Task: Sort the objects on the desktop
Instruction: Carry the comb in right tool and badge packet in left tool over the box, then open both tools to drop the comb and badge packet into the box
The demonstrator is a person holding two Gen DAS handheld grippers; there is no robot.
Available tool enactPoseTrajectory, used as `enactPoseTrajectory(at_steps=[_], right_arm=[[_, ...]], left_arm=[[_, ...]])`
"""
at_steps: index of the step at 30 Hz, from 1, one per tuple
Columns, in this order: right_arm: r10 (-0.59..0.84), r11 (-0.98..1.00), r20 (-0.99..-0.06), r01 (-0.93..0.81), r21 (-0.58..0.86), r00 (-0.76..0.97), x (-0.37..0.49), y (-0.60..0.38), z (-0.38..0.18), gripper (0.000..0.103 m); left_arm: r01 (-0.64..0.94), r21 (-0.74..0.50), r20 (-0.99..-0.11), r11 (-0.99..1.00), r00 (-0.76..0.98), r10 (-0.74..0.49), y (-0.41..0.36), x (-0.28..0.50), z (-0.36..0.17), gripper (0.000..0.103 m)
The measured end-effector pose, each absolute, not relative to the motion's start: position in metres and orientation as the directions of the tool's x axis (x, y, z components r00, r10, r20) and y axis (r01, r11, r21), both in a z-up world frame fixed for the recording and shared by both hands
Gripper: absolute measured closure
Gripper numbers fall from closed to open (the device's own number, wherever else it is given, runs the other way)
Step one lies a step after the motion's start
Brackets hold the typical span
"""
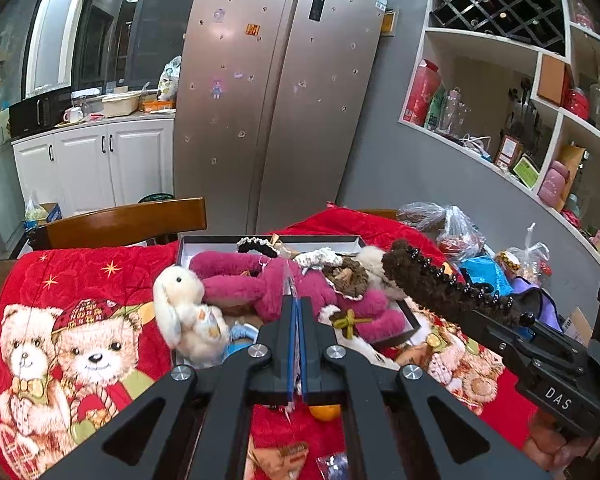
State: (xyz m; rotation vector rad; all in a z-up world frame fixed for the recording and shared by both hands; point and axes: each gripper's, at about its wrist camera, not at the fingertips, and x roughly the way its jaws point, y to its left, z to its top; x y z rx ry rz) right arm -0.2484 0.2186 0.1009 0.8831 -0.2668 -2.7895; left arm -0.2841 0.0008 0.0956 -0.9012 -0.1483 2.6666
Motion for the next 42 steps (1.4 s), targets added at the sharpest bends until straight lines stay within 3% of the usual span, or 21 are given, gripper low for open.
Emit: enactPoseTrajectory(at_steps=[23, 42], right_arm=[[-0.264, -0.957, -0.593, 0.131, 0.258, -0.761, -0.402, 0.194, 0.069, 0.07], [-0.234, -0.966, -0.63, 0.102, 0.239, -0.74, -0.408, 0.204, 0.042, 0.069]], left_arm=[[-0.225, -0.144, -0.598, -0.964, -0.756, 0.266, 0.016, -0.39, 0.075, 0.102], [-0.212, -0.145, -0.635, -0.966, -0.729, 0.256, 0.012, -0.398, 0.061, 0.102]])
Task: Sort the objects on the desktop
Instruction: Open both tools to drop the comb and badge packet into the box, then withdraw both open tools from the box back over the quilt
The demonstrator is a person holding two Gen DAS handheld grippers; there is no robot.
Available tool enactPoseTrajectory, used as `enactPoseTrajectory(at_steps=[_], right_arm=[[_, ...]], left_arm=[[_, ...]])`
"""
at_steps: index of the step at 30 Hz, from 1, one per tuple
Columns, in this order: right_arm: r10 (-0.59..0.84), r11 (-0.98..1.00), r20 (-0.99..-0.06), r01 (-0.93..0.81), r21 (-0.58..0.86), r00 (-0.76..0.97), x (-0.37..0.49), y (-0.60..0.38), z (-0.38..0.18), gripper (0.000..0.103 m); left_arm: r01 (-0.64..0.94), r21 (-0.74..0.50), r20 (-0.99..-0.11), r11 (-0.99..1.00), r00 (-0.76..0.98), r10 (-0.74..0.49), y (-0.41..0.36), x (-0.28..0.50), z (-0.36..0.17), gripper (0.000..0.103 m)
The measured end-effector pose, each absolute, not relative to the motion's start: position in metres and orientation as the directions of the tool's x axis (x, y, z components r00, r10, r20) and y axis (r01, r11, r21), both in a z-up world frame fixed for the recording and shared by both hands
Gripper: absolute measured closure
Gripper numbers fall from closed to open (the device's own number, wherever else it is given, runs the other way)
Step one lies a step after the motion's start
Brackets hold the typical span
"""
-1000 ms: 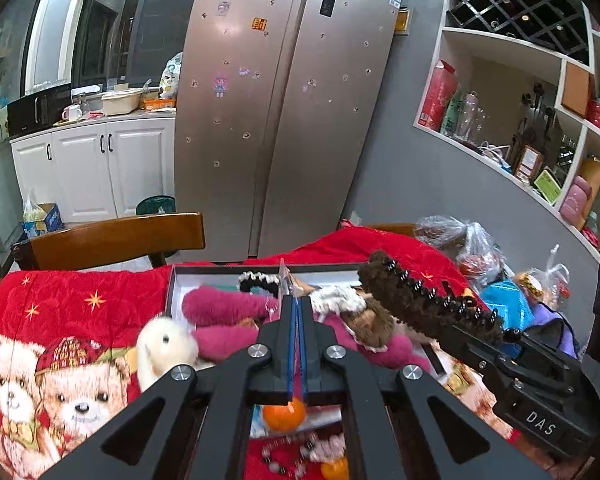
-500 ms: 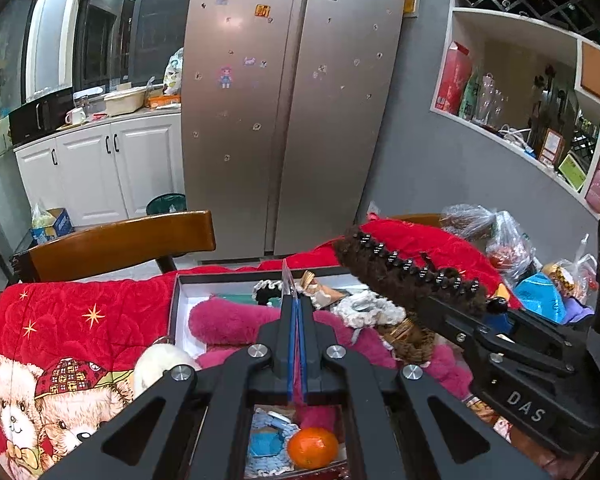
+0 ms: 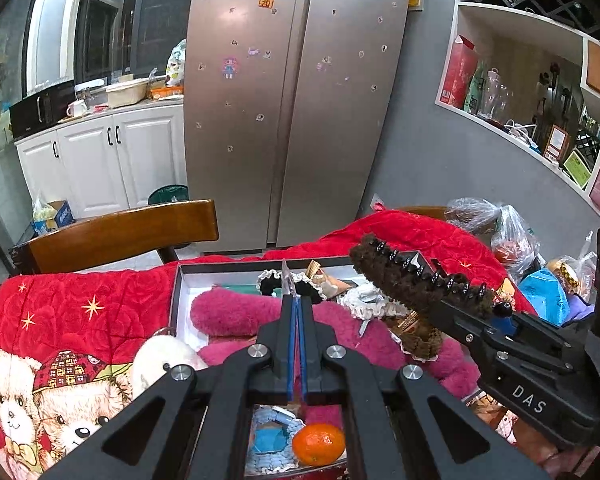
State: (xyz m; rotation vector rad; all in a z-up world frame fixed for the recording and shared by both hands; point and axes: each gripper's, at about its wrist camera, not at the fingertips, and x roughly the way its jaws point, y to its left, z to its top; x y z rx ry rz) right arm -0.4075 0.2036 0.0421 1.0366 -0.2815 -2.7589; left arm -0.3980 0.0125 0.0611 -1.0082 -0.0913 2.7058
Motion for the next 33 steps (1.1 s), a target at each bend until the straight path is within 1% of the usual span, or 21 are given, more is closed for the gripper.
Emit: enactPoseTrajectory(at_steps=[1, 2, 3, 4, 5, 7, 8, 9, 10, 11, 12, 13, 14, 15, 16, 17, 18, 22, 33], right_arm=[[-0.23, -0.967, -0.632, 0.099, 0.235, -0.74, -0.407, 0.204, 0.042, 0.069], [-0.226, -0.968, -0.632, 0.099, 0.23, -0.741, -0.407, 0.204, 0.041, 0.069], [-0.224, -0.969, -0.632, 0.1, 0.227, -0.742, -0.406, 0.202, 0.043, 0.069], [-0.221, -0.97, -0.631, 0.099, 0.223, -0.744, -0.405, 0.201, 0.045, 0.069], [-0.22, -0.97, -0.629, 0.1, 0.221, -0.745, -0.405, 0.201, 0.045, 0.067], [-0.22, -0.97, -0.625, 0.104, 0.218, -0.749, -0.403, 0.2, 0.047, 0.066], [-0.219, -0.971, -0.625, 0.103, 0.216, -0.749, -0.403, 0.201, 0.048, 0.066], [-0.217, -0.971, -0.625, 0.101, 0.216, -0.75, -0.402, 0.201, 0.049, 0.065], [-0.214, -0.972, -0.622, 0.1, 0.213, -0.753, -0.402, 0.202, 0.05, 0.063], [-0.214, -0.972, -0.616, 0.102, 0.212, -0.758, -0.401, 0.202, 0.051, 0.058], [-0.215, -0.972, -0.612, 0.103, 0.213, -0.761, -0.401, 0.203, 0.053, 0.046], [-0.214, -0.971, -0.609, 0.1, 0.215, -0.764, -0.4, 0.204, 0.054, 0.038], [-0.22, -0.969, -0.598, 0.102, 0.224, -0.771, -0.399, 0.206, 0.056, 0.021], [-0.227, -0.967, -0.589, 0.108, 0.231, -0.776, -0.398, 0.207, 0.057, 0.006], [-0.236, -0.964, -0.575, 0.114, 0.241, -0.784, -0.396, 0.209, 0.059, 0.0], [-0.234, -0.963, -0.557, 0.11, 0.247, -0.797, -0.394, 0.211, 0.061, 0.0], [-0.223, -0.964, -0.544, 0.099, 0.247, -0.809, -0.392, 0.214, 0.063, 0.0], [-0.209, -0.968, -0.542, 0.093, 0.233, -0.814, -0.391, 0.217, 0.066, 0.0], [-0.208, -0.972, -0.559, 0.109, 0.206, -0.803, -0.393, 0.211, 0.065, 0.0]], left_arm=[[-0.212, -0.146, -0.632, -0.966, -0.731, 0.256, 0.012, -0.398, 0.061, 0.1], [-0.21, -0.144, -0.631, -0.967, -0.733, 0.254, 0.011, -0.398, 0.062, 0.09], [-0.209, -0.139, -0.63, -0.968, -0.736, 0.249, 0.012, -0.398, 0.063, 0.07], [-0.203, -0.134, -0.63, -0.97, -0.738, 0.242, 0.012, -0.397, 0.063, 0.057], [-0.191, -0.131, -0.623, -0.973, -0.747, 0.231, 0.01, -0.397, 0.065, 0.039], [-0.18, -0.142, -0.609, -0.973, -0.759, 0.229, 0.007, -0.395, 0.067, 0.037], [-0.18, -0.151, -0.615, -0.972, -0.753, 0.234, 0.006, -0.396, 0.067, 0.034], [-0.181, -0.161, -0.628, -0.97, -0.74, 0.242, 0.004, -0.398, 0.067, 0.027], [-0.179, -0.166, -0.634, -0.97, -0.734, 0.244, 0.003, -0.399, 0.067, 0.023], [-0.169, -0.167, -0.636, -0.971, -0.734, 0.238, 0.001, -0.4, 0.066, 0.017], [-0.151, -0.164, -0.643, -0.975, -0.733, 0.222, -0.001, -0.401, 0.065, 0.013], [-0.129, -0.149, -0.66, -0.98, -0.726, 0.196, -0.002, -0.403, 0.063, 0.013], [-0.123, -0.139, -0.663, -0.983, -0.725, 0.185, -0.002, -0.404, 0.062, 0.012], [-0.119, -0.129, -0.66, -0.984, -0.73, 0.175, -0.002, -0.404, 0.06, 0.011], [-0.117, -0.118, -0.664, -0.986, -0.729, 0.166, -0.001, -0.404, 0.06, 0.009], [-0.112, -0.107, -0.669, -0.988, -0.727, 0.155, -0.001, -0.404, 0.059, 0.001], [-0.106, -0.099, -0.668, -0.989, -0.73, 0.145, -0.001, -0.404, 0.059, 0.0], [-0.081, -0.051, -0.65, -0.995, -0.754, 0.095, 0.002, -0.4, 0.062, 0.0], [-0.08, -0.061, -0.647, -0.995, -0.756, 0.1, -0.002, -0.399, 0.065, 0.0]])
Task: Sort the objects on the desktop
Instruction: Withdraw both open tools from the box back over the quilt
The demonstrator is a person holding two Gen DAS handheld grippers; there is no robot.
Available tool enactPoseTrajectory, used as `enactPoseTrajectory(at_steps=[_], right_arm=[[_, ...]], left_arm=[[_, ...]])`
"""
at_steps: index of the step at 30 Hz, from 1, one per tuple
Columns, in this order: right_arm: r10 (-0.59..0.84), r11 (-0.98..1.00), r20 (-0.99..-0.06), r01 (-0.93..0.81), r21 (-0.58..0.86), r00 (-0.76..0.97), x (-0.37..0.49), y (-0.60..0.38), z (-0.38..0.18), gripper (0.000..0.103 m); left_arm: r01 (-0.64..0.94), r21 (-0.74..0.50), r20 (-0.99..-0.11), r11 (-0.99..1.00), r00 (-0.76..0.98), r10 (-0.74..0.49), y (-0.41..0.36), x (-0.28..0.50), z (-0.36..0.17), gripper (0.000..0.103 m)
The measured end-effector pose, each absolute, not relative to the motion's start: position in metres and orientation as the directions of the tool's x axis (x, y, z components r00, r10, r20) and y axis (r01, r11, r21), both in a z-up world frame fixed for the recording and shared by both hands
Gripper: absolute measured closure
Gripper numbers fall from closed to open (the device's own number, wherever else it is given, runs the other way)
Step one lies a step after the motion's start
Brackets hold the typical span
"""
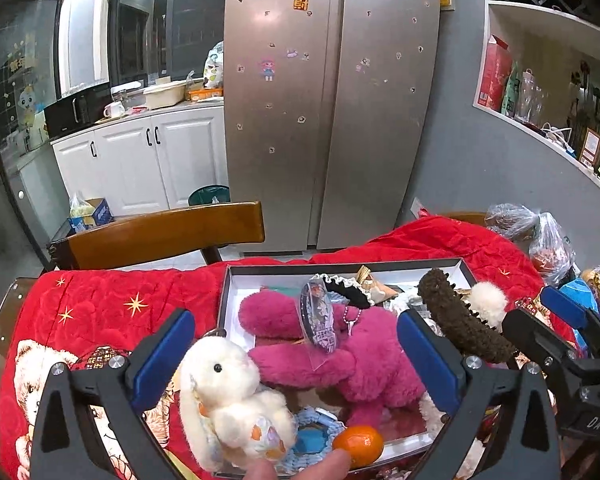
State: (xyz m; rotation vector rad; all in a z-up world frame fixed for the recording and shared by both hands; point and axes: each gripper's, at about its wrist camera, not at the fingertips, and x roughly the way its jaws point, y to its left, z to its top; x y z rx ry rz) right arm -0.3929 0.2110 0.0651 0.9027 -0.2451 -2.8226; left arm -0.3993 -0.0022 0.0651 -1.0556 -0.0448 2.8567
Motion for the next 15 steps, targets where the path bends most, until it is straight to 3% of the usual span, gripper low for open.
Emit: enactPoseTrajectory(at_steps=[7, 15], right_arm=[[-0.222, -0.969, -0.553, 0.118, 0.217, -0.803, -0.392, 0.211, 0.065, 0.0], [-0.232, -0.972, -0.483, 0.182, 0.149, -0.844, -0.378, 0.194, 0.078, 0.0]], left_arm=[[-0.087, -0.064, -0.646, -0.994, -0.756, 0.108, -0.002, -0.398, 0.067, 0.0], [-0.092, -0.057, -0.635, -0.994, -0.765, 0.107, -0.002, -0.391, 0.072, 0.0]])
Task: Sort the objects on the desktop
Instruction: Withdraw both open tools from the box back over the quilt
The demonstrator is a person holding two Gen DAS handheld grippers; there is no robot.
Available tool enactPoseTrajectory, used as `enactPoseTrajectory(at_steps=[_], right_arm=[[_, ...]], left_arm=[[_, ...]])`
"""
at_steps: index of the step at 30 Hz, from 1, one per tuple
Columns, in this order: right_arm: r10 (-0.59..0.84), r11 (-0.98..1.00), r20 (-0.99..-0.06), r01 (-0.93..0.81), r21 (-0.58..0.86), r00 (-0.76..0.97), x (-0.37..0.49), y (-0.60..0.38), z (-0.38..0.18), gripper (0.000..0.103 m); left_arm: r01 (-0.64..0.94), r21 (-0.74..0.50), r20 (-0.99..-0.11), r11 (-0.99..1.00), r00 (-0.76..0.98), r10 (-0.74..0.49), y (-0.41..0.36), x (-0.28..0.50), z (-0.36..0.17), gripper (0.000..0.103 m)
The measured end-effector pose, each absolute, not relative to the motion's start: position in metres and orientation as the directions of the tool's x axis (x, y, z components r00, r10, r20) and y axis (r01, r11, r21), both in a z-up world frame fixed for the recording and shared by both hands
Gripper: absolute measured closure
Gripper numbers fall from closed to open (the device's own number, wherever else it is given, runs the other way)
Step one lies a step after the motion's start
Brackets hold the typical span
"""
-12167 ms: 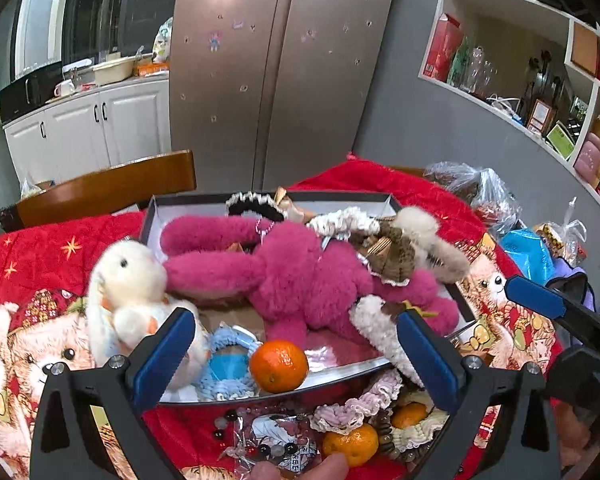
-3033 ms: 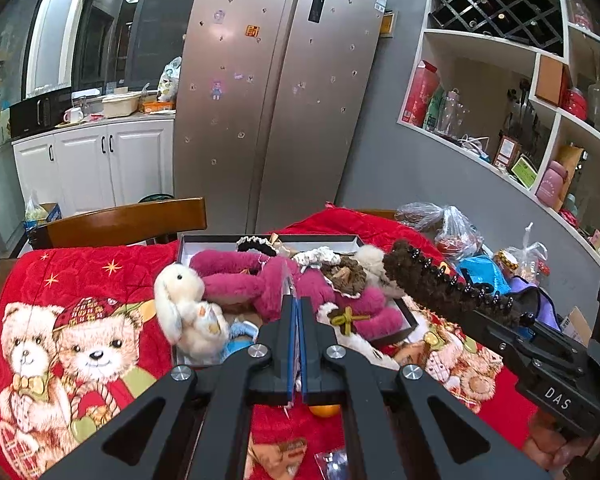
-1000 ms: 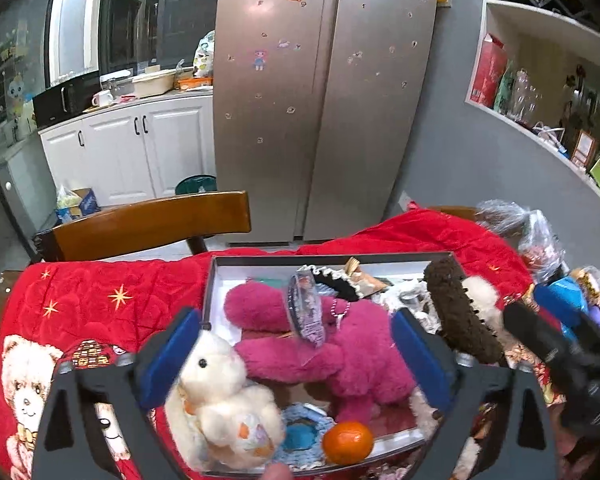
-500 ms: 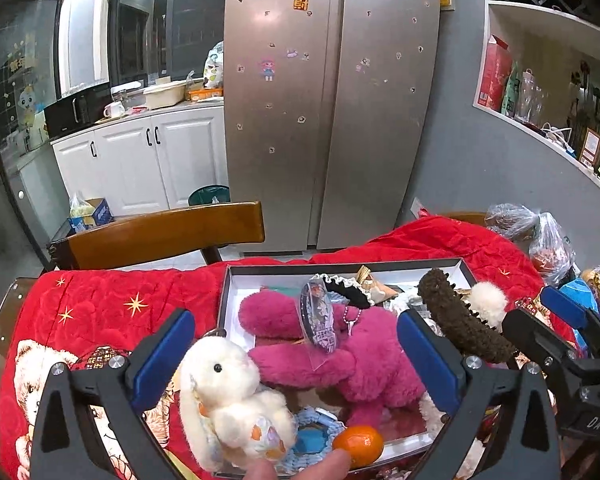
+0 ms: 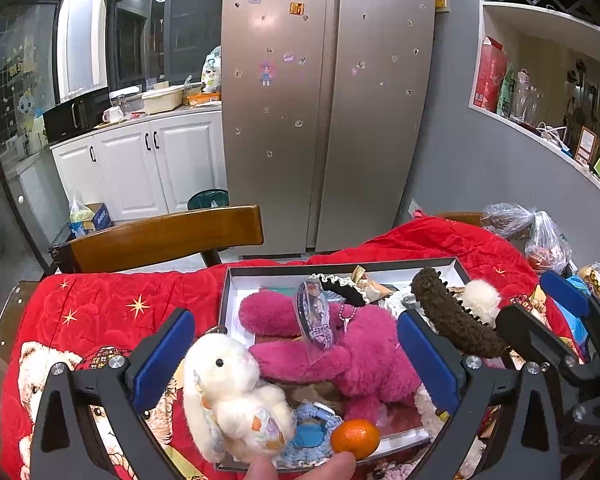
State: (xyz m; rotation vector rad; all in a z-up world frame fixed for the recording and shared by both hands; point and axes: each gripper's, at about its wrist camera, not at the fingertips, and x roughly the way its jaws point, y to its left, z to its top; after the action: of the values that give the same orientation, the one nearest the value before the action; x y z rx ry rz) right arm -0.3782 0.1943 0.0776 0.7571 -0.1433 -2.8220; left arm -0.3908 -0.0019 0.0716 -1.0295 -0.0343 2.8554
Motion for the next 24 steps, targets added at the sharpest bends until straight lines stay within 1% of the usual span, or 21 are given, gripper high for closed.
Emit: enactPoseTrajectory(at_steps=[2, 5, 8, 11, 14, 17, 20, 22, 24], right_arm=[[-0.245, -0.969, -0.474, 0.19, 0.161, -0.846, -0.376, 0.192, 0.081, 0.0], [-0.207, -0.977, -0.47, 0.156, 0.145, -0.858, -0.368, 0.191, 0.088, 0.0], [-0.18, -0.983, -0.489, 0.135, 0.125, -0.854, -0.356, 0.189, 0.097, 0.0], [-0.165, -0.985, -0.468, 0.124, 0.118, -0.868, -0.34, 0.186, 0.107, 0.0], [-0.211, -0.974, -0.45, 0.148, 0.17, -0.868, -0.324, 0.185, 0.115, 0.0], [-0.256, -0.963, -0.458, 0.184, 0.195, -0.851, -0.31, 0.178, 0.121, 0.0], [-0.239, -0.97, -0.467, 0.187, 0.156, -0.851, -0.296, 0.168, 0.128, 0.0], [-0.241, -0.97, -0.471, 0.191, 0.152, -0.849, -0.286, 0.164, 0.133, 0.0], [-0.242, -0.969, -0.469, 0.189, 0.158, -0.849, -0.277, 0.163, 0.138, 0.0]], left_arm=[[-0.089, -0.064, -0.632, -0.994, -0.768, 0.109, -0.004, -0.388, 0.075, 0.0], [-0.072, -0.063, -0.625, -0.995, -0.774, 0.096, -0.008, -0.382, 0.082, 0.0], [-0.054, -0.06, -0.604, -0.997, -0.793, 0.079, -0.015, -0.367, 0.092, 0.0], [-0.056, -0.072, -0.594, -0.996, -0.799, 0.088, -0.022, -0.35, 0.1, 0.0], [-0.051, -0.084, -0.582, -0.995, -0.808, 0.091, -0.027, -0.335, 0.109, 0.0], [-0.052, -0.091, -0.563, -0.994, -0.821, 0.095, -0.03, -0.32, 0.118, 0.0], [-0.044, -0.076, -0.574, -0.996, -0.815, 0.08, -0.032, -0.303, 0.12, 0.0], [-0.02, -0.037, -0.593, -0.999, -0.804, 0.038, -0.034, -0.29, 0.117, 0.0], [-0.016, -0.033, -0.6, -0.999, -0.799, 0.032, -0.038, -0.277, 0.115, 0.0]])
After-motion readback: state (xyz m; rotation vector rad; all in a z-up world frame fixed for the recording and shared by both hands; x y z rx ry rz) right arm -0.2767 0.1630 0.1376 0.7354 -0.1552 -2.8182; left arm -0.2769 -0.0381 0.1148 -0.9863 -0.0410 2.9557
